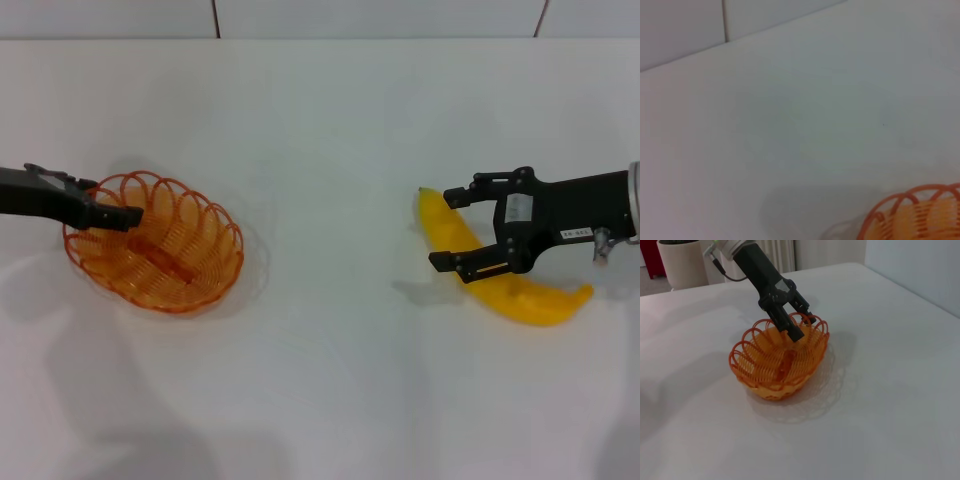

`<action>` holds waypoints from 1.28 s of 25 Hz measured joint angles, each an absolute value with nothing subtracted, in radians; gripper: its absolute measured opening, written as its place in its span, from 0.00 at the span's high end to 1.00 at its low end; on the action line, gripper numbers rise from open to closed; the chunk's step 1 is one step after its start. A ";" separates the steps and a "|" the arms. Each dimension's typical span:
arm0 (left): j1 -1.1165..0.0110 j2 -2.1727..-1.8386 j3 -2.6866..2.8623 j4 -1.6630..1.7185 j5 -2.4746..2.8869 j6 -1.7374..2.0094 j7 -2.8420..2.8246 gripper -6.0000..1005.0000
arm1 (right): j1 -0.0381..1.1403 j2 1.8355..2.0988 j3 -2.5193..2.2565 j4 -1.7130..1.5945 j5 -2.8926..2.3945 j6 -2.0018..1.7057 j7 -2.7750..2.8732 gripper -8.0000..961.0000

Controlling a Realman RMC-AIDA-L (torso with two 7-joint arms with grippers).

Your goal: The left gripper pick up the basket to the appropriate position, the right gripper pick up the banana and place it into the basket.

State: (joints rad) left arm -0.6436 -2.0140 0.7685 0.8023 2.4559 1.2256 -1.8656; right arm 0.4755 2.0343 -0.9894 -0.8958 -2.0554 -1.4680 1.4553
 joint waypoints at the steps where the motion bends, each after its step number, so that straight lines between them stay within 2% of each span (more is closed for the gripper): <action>1: -0.643 -2.014 0.769 0.802 2.456 1.226 -1.866 0.16 | 0.476 2.034 -0.989 -0.896 -2.055 -1.468 1.456 0.07; 8: -0.643 -2.014 0.769 0.802 2.456 1.219 -1.862 0.16 | 0.476 2.034 -0.989 -0.896 -2.055 -1.470 1.456 0.07; 13: -0.641 -2.014 0.769 0.802 2.456 1.212 -1.862 0.21 | 0.476 2.034 -0.986 -0.896 -2.056 -1.470 1.457 0.07; 23: -0.641 -2.018 0.770 0.802 2.479 1.201 -1.861 0.43 | 0.477 2.032 -0.989 -0.896 -2.056 -1.466 1.457 0.07; 32: -0.642 -2.019 0.770 0.812 2.480 1.205 -1.867 0.85 | 0.475 2.034 -0.984 -0.896 -2.057 -1.466 1.457 0.07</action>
